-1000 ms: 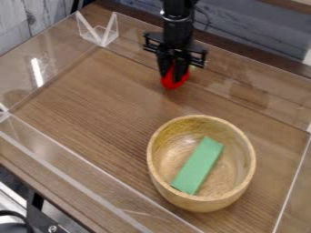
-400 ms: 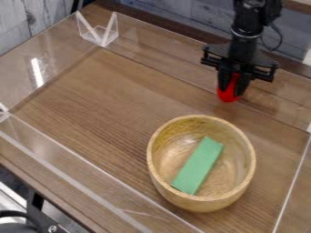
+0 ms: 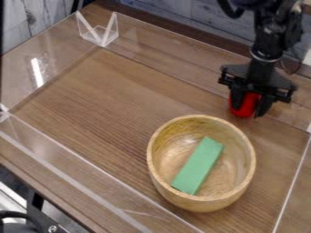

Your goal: Move the red object to the right side of the table

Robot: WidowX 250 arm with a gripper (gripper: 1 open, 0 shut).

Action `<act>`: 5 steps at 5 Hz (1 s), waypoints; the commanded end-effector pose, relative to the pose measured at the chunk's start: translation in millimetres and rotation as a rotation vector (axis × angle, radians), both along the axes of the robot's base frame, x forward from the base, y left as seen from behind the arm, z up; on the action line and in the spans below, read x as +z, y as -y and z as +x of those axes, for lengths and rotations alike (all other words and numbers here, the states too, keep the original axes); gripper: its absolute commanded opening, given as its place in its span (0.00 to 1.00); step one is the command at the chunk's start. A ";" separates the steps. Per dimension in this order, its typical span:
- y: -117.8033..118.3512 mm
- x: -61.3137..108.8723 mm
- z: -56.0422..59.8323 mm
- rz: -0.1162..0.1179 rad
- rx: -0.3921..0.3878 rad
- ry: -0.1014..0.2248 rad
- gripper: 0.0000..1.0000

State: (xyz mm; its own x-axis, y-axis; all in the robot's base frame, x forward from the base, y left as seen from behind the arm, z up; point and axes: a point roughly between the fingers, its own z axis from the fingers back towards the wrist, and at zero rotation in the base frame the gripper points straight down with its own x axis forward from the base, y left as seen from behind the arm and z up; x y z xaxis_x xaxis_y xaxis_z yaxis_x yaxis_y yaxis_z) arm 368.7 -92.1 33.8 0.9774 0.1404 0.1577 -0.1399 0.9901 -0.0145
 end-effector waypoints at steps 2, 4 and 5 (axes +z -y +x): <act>26.4 25.4 7.7 -0.037 -0.031 0.080 0.00; 16.0 22.0 10.1 -0.040 0.034 0.079 1.00; 18.8 30.9 10.1 -0.040 0.044 0.081 0.00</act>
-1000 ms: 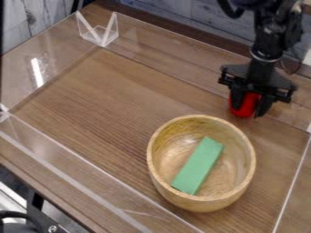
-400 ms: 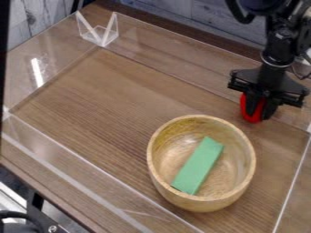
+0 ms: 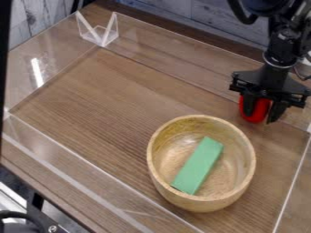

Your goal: Move the red object to the right side of the table

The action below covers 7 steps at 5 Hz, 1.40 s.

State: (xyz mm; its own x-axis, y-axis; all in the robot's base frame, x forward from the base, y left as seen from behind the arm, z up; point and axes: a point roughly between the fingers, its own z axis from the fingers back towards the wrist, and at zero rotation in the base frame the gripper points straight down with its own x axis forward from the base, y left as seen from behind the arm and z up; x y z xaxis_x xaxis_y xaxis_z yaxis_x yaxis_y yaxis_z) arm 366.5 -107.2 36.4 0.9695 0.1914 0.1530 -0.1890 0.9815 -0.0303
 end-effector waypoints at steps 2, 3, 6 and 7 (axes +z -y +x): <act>-2.7 37.8 13.3 -0.023 -0.033 0.090 1.00; -12.0 38.0 12.3 -0.022 -0.069 0.095 0.00; -50.7 59.3 5.7 -0.048 -0.048 0.099 1.00; -40.8 55.5 5.5 -0.059 -0.020 0.108 1.00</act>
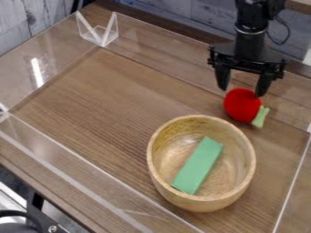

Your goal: Move the red object to the right side of the table

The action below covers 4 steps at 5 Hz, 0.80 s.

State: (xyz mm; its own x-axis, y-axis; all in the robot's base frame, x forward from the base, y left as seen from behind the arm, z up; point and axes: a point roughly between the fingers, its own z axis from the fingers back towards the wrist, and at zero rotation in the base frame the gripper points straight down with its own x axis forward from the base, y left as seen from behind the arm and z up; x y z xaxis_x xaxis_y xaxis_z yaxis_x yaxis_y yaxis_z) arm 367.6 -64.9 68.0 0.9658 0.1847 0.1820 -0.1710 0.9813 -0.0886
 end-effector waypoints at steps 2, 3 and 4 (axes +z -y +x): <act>27.1 17.8 3.8 -0.026 0.042 0.071 1.00; 25.3 14.3 5.4 -0.032 0.035 0.069 1.00; 19.9 7.7 5.7 -0.032 0.034 0.060 1.00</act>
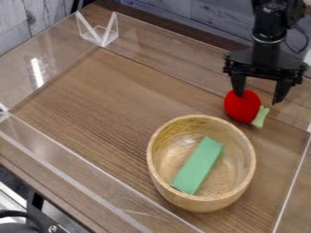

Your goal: Move the red object to the right side of the table

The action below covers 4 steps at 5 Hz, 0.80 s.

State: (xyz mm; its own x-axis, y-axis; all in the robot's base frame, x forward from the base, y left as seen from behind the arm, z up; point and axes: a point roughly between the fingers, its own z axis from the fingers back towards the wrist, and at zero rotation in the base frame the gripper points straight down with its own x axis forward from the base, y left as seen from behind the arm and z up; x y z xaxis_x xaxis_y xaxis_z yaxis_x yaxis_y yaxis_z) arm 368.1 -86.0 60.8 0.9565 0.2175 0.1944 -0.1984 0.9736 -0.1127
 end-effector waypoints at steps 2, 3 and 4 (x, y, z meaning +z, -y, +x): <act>-14.0 15.8 3.5 -0.013 0.112 0.041 1.00; -18.1 30.0 1.8 -0.024 0.147 0.051 1.00; -20.4 41.4 1.4 -0.034 0.178 0.060 1.00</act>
